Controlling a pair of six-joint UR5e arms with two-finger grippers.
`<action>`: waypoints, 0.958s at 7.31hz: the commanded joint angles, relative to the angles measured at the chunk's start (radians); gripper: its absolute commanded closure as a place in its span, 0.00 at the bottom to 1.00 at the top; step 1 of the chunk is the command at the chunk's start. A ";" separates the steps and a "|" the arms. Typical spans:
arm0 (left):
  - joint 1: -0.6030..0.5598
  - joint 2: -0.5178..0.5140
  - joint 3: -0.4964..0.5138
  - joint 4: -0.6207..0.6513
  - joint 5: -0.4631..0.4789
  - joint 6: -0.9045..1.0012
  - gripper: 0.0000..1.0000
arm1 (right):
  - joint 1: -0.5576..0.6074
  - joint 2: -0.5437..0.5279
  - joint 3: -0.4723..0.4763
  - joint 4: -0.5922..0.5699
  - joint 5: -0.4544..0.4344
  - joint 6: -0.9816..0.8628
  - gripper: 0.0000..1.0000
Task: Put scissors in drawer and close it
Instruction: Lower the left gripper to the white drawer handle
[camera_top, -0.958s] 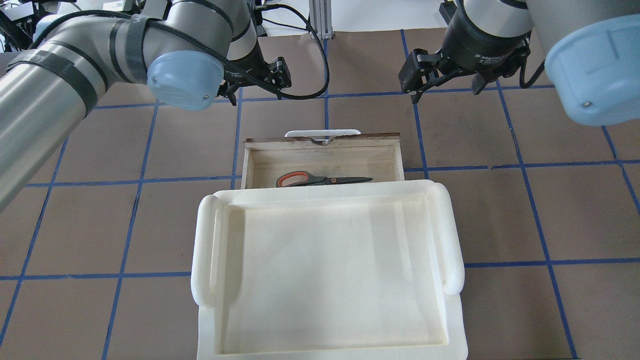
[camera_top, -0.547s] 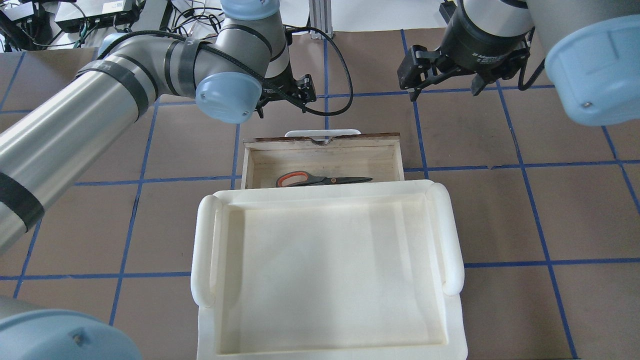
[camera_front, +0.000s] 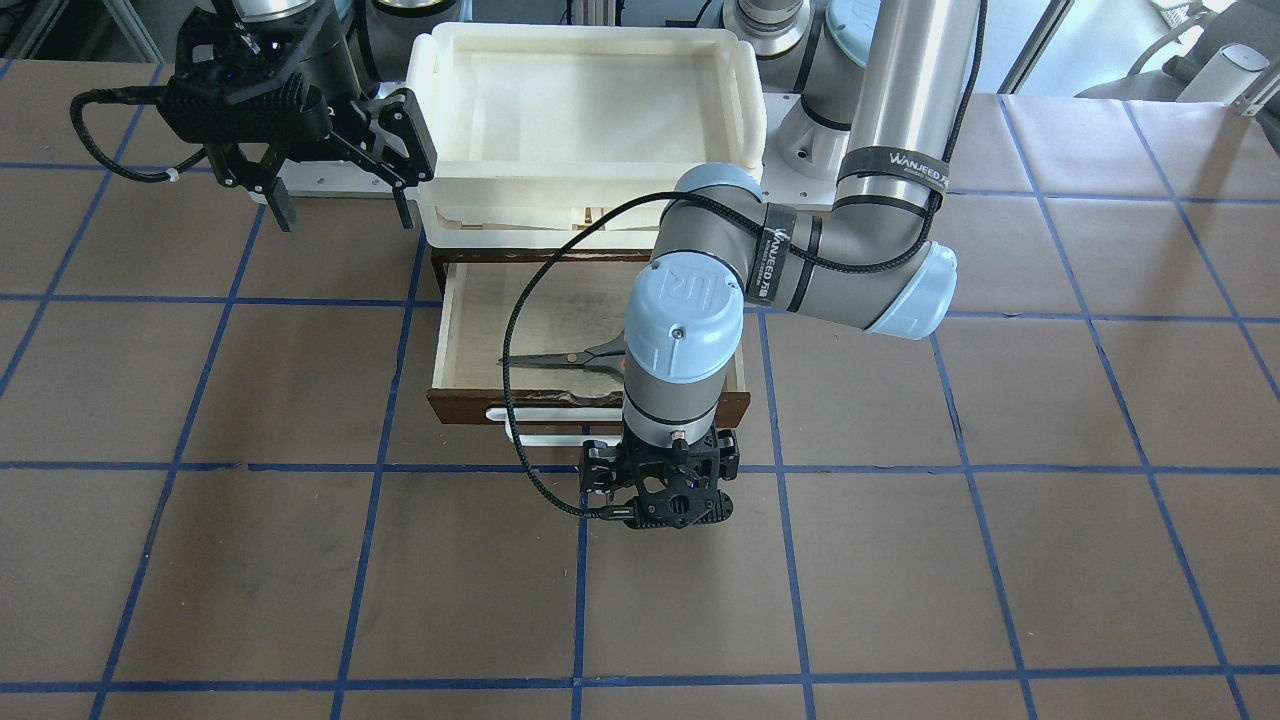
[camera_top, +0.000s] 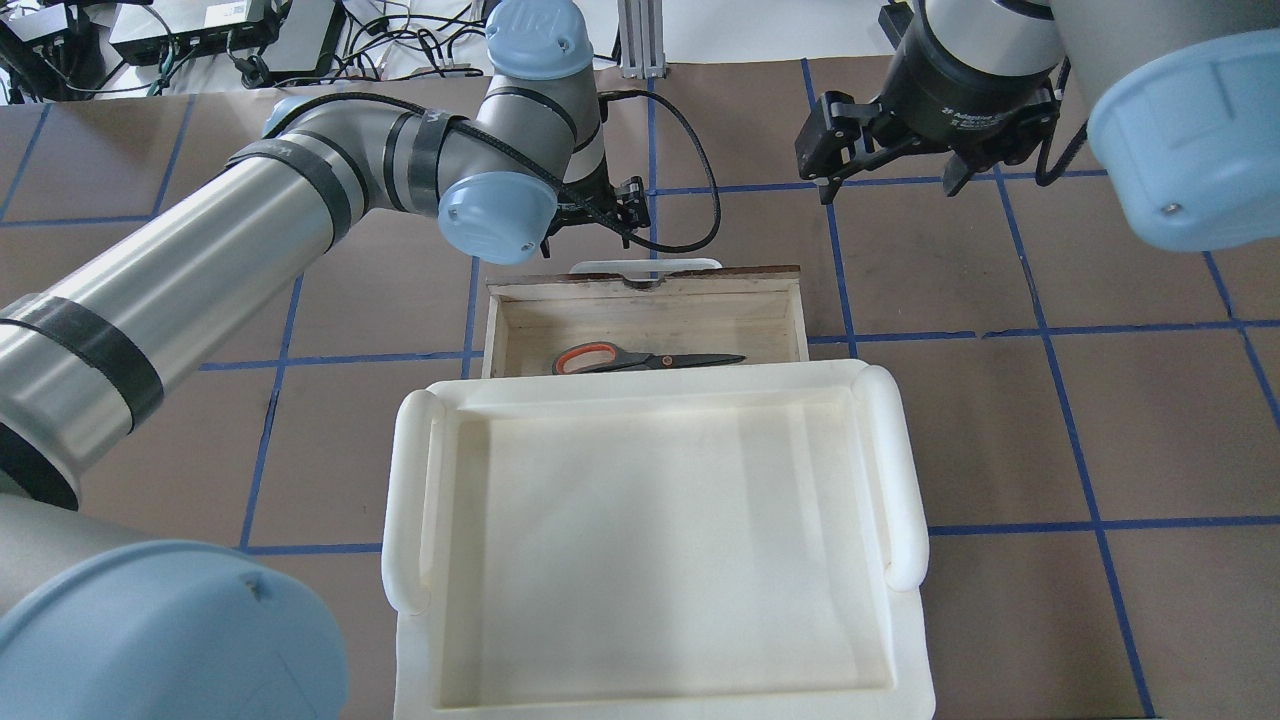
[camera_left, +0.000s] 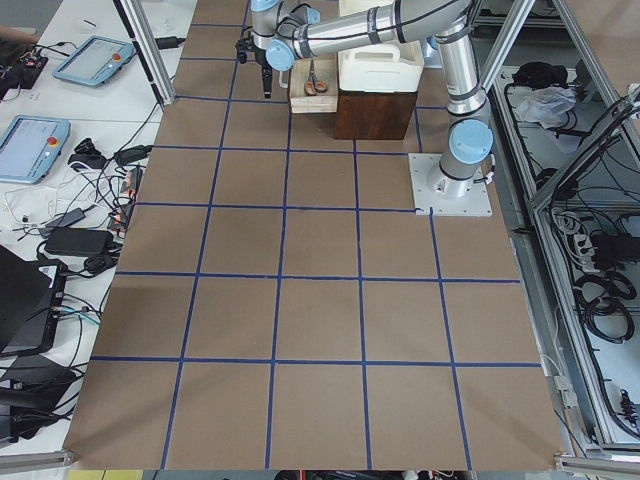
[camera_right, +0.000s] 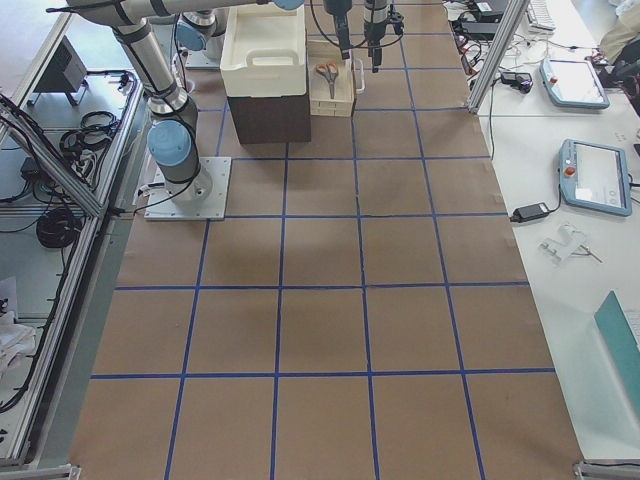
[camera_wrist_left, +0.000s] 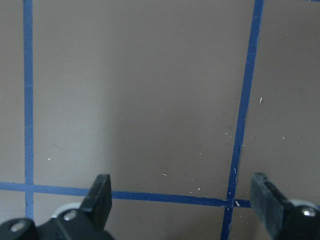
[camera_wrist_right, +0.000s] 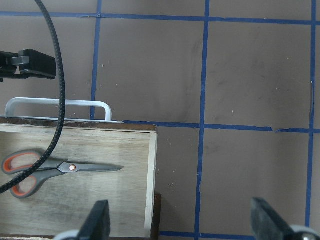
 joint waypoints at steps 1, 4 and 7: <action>-0.005 -0.007 0.001 -0.008 -0.012 -0.029 0.00 | 0.000 0.000 0.000 -0.002 0.000 0.017 0.00; -0.016 0.000 0.002 -0.071 -0.016 -0.029 0.00 | 0.000 0.000 0.000 -0.005 0.000 0.014 0.00; -0.016 0.003 0.004 -0.097 -0.032 -0.076 0.00 | -0.001 -0.001 0.000 -0.006 0.000 0.011 0.00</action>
